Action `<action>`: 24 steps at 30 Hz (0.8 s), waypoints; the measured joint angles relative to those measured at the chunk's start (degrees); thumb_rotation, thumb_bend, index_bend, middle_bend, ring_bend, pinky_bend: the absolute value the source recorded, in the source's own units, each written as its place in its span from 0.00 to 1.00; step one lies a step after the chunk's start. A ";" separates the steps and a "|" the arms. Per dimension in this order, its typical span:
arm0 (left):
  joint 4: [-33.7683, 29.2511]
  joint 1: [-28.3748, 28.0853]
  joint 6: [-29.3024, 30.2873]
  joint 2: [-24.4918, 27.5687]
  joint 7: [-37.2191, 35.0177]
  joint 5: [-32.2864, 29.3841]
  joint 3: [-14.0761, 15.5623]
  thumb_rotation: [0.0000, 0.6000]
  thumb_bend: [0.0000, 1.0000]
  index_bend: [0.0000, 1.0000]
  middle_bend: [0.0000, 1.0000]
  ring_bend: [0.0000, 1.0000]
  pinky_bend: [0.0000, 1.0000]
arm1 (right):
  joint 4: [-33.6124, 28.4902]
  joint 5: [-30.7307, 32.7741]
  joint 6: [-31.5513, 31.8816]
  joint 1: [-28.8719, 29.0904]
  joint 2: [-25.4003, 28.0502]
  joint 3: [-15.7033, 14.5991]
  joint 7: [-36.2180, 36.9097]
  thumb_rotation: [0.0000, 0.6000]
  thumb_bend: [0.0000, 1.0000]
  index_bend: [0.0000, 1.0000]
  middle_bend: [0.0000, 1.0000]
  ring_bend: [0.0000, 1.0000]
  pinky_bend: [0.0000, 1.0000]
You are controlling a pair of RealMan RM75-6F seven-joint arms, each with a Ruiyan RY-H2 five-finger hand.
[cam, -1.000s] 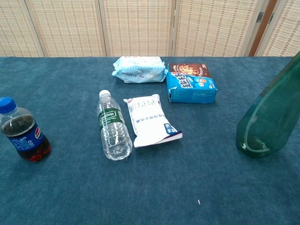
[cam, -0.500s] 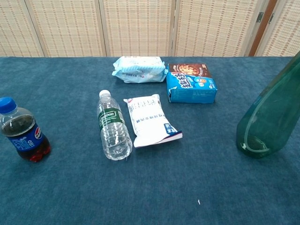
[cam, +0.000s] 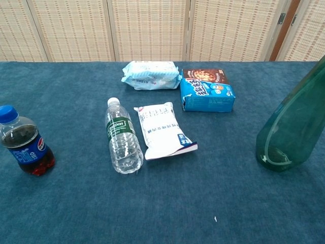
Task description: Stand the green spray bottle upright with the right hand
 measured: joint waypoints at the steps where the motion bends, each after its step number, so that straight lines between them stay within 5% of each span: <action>1: 0.25 0.01 -0.07 -0.19 -0.17 -0.18 -0.04 1.00 0.29 0.12 0.08 0.00 0.00 | -0.79 0.03 -0.42 0.00 0.65 -0.17 -1.83 1.00 0.17 0.29 0.30 0.27 0.32; 9: 3.11 0.10 -0.65 -2.37 -1.40 -1.04 -0.10 1.00 0.29 0.12 0.08 0.00 0.00 | -8.36 1.43 -4.35 -0.06 6.85 -1.10 -15.80 1.00 0.18 0.29 0.30 0.27 0.32; 24: 3.29 0.31 -0.55 -4.74 -0.66 -2.05 -0.53 1.00 0.29 0.12 0.08 0.00 0.00 | -6.78 2.57 -8.04 -0.24 8.19 -1.96 -20.89 1.00 0.18 0.29 0.29 0.27 0.32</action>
